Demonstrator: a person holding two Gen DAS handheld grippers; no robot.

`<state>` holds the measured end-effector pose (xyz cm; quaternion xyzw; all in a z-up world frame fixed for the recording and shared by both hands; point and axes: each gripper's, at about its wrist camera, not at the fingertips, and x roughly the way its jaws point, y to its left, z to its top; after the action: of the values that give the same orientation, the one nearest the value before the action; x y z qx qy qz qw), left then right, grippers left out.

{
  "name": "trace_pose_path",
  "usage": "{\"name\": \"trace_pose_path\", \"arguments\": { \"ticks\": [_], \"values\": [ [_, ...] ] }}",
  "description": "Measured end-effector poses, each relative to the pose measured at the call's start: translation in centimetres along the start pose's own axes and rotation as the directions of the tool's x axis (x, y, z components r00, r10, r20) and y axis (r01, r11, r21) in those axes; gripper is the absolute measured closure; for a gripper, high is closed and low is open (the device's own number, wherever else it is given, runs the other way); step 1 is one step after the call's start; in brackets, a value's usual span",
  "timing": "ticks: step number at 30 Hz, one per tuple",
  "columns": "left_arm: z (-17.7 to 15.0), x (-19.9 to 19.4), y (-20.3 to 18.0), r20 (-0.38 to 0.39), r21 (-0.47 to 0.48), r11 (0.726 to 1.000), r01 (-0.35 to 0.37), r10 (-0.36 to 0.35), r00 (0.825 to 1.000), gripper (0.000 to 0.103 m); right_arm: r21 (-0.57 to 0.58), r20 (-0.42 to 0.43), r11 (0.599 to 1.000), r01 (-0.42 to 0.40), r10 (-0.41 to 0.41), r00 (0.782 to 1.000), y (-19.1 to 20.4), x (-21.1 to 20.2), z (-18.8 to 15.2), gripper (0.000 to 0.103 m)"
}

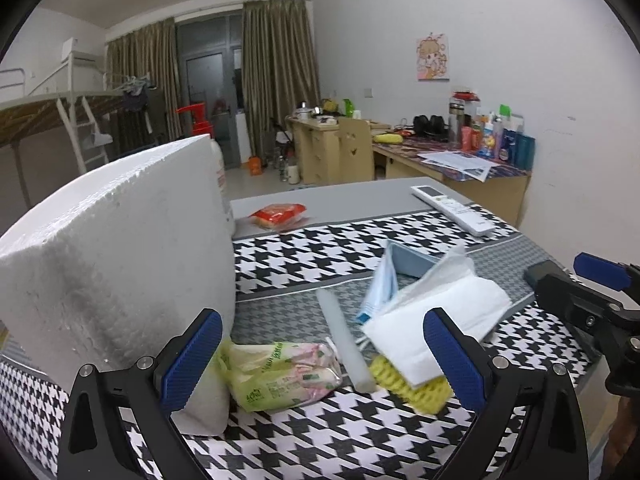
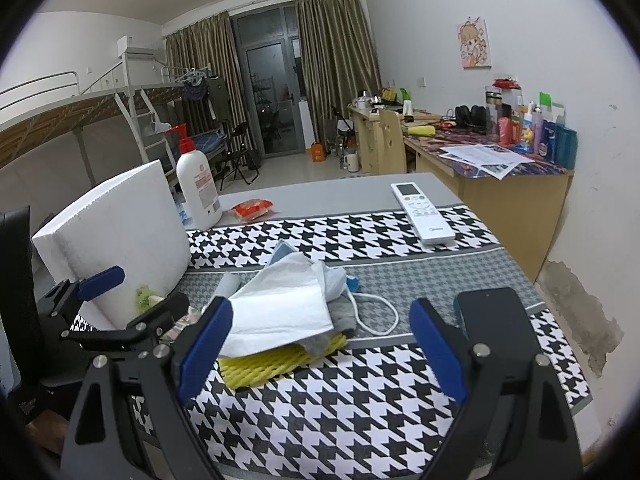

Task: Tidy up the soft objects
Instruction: 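Close the left gripper on the green wet wipes pack while the right gripper pinches the white tissue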

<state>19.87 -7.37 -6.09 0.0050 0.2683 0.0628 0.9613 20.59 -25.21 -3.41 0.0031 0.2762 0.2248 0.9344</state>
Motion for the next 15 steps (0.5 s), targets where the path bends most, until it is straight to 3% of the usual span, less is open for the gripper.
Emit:
{"name": "trace_pose_path", "arguments": {
  "ticks": [6,15],
  "values": [
    [0.0,0.6,0.9,-0.013,-0.004,1.000,-0.030,0.030,0.999,0.002,-0.010,-0.020,1.000,-0.020,0.020,1.000,0.5,1.2,0.1,0.010],
    [-1.5,1.2,0.7,-0.088,0.030,0.999,0.011,-0.008,0.996,0.021,-0.013,-0.086,0.999,-0.052,0.051,0.995,1.1,3.1,-0.1,0.022]
  ]
}}
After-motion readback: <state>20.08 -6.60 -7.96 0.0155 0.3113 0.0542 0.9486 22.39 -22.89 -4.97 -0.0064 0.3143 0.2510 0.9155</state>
